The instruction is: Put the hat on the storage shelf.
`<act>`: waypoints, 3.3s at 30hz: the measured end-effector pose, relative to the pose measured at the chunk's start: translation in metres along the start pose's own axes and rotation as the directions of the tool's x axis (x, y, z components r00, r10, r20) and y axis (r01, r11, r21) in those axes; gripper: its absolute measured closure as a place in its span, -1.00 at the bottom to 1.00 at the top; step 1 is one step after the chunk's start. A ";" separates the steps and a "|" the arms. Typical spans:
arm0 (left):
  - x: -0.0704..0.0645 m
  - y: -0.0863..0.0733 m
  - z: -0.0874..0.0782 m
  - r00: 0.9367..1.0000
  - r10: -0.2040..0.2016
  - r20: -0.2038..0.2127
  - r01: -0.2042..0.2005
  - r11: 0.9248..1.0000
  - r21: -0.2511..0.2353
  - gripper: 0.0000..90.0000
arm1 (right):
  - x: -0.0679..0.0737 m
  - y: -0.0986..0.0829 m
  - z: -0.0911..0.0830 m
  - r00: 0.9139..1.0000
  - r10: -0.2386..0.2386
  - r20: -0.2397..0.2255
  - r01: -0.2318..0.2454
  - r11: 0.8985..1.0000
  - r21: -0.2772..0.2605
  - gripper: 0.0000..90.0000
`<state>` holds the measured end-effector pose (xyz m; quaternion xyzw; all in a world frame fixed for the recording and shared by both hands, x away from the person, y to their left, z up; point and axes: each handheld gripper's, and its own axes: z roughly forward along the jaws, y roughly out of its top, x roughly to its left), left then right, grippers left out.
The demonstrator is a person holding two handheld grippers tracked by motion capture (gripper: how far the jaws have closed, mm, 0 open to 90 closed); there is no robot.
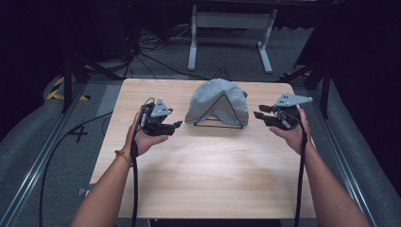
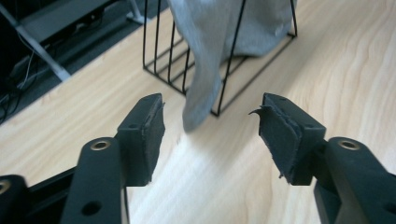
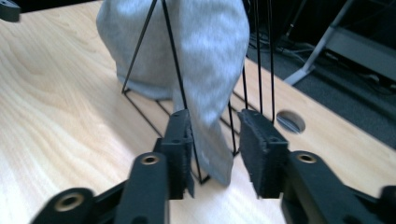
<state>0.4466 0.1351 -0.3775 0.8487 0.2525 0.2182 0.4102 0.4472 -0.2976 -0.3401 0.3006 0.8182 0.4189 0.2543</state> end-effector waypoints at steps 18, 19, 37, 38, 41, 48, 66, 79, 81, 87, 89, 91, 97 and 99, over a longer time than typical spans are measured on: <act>-0.027 -0.083 -0.029 1.000 0.022 -0.011 -0.019 0.983 0.183 -0.32 | 0.019 -0.090 -0.038 0.999 -0.003 0.050 -0.005 0.987 0.160 -0.11; -0.028 -0.089 -0.030 1.000 0.018 -0.007 -0.016 0.981 0.194 -0.33 | 0.020 -0.094 -0.040 0.999 -0.005 0.054 -0.004 0.986 0.169 -0.15; -0.031 -0.145 -0.042 0.988 -0.126 0.088 0.106 0.973 0.203 -0.52 | 0.024 -0.177 -0.070 0.979 0.173 0.109 -0.192 0.962 0.194 -0.33; -0.031 -0.147 -0.042 0.984 -0.149 0.095 0.129 0.973 0.192 -0.53 | 0.024 -0.181 -0.071 0.976 0.188 0.113 -0.207 0.959 0.195 -0.35; -0.031 -0.152 -0.042 0.984 -0.159 0.085 0.144 0.976 0.163 -0.61 | 0.025 -0.192 -0.075 0.968 0.223 0.113 -0.240 0.955 0.176 -0.41; -0.031 -0.153 -0.042 0.984 -0.163 0.077 0.149 0.975 0.166 -0.64 | 0.026 -0.193 -0.076 0.969 0.223 0.110 -0.240 0.953 0.183 -0.51; -0.031 -0.153 -0.044 0.983 -0.169 0.066 0.156 0.973 0.168 -0.64 | 0.025 -0.194 -0.076 0.970 0.221 0.099 -0.236 0.955 0.182 -0.53; -0.031 -0.153 -0.044 0.982 -0.179 0.067 0.166 0.971 0.170 -0.64 | 0.025 -0.193 -0.075 0.971 0.220 0.098 -0.235 0.955 0.182 -0.54; -0.031 -0.153 -0.044 0.982 -0.178 0.065 0.165 0.971 0.171 -0.64 | 0.025 -0.193 -0.075 0.971 0.220 0.098 -0.235 0.955 0.183 -0.54; -0.031 -0.153 -0.044 0.982 -0.179 0.066 0.166 0.972 0.168 -0.64 | 0.024 -0.193 -0.075 0.972 0.216 0.096 -0.231 0.955 0.184 -0.55; -0.031 -0.153 -0.044 0.981 -0.180 0.067 0.166 0.972 0.168 -0.64 | 0.024 -0.193 -0.075 0.972 0.216 0.097 -0.231 0.955 0.184 -0.55; -0.030 -0.153 -0.044 0.983 -0.172 0.064 0.159 0.973 0.167 -0.64 | 0.024 -0.193 -0.075 0.972 0.215 0.097 -0.230 0.955 0.186 -0.55; -0.030 -0.153 -0.043 0.981 -0.183 0.058 0.171 0.971 0.169 -0.64 | 0.024 -0.193 -0.075 0.971 0.217 0.096 -0.231 0.955 0.186 -0.55; -0.030 -0.153 -0.043 0.981 -0.185 0.059 0.172 0.970 0.170 -0.64 | 0.024 -0.193 -0.075 0.972 0.215 0.096 -0.230 0.955 0.186 -0.55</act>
